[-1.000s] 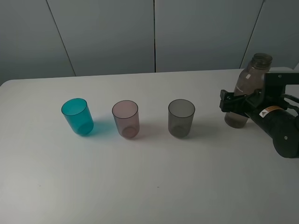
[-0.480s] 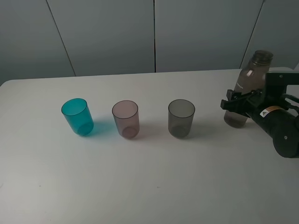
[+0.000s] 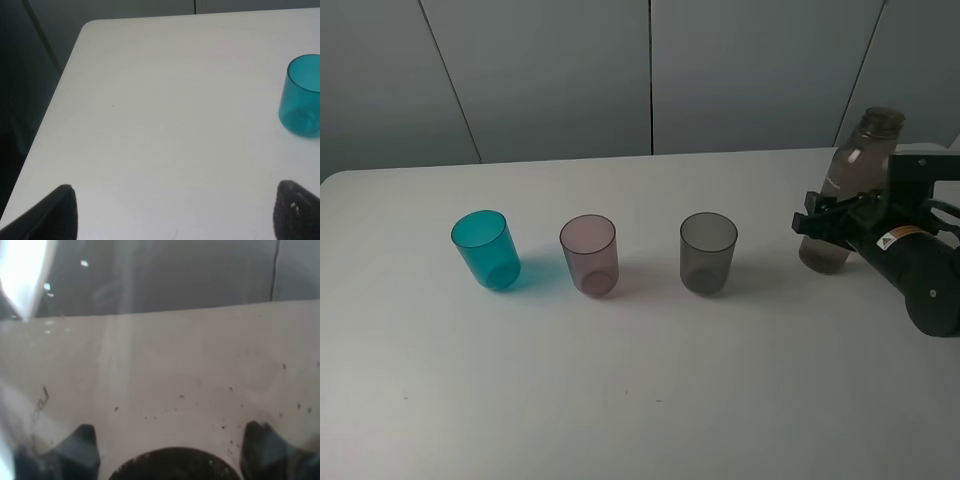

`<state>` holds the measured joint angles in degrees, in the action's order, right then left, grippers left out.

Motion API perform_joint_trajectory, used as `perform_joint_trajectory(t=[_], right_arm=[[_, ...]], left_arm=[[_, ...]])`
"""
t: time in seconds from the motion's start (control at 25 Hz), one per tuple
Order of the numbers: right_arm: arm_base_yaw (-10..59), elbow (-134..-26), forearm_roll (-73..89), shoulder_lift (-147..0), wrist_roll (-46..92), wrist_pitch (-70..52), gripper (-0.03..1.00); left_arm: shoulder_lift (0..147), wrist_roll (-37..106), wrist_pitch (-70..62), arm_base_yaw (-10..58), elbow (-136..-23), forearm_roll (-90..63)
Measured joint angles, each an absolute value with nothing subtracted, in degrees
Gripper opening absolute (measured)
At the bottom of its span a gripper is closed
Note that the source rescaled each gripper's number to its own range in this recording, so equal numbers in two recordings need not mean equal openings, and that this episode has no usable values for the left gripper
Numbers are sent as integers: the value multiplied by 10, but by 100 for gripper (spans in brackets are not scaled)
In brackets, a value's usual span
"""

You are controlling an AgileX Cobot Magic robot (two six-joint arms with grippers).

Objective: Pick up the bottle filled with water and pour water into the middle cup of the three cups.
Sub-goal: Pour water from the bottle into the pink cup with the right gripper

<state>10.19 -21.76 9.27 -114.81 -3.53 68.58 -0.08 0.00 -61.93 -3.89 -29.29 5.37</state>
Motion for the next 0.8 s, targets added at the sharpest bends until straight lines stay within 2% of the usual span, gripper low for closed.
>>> perform_joint_trajectory(t=[0.32,0.56,0.64,0.8], right_arm=[[102,-244,64,-1038,-21,658,2],[102,-348,-62,-1004,-38,517,2],[102,-407,-137,-1004,-87,410,2],[104,-472,-210,-1018,-152,371,2]], left_arm=[[-1,0,-619,-39,-293,54],[-1,0,-619,-39,-293,54],[-1,0,-619,-39,-293,54],[-1,0,-619,-39,-293,54]])
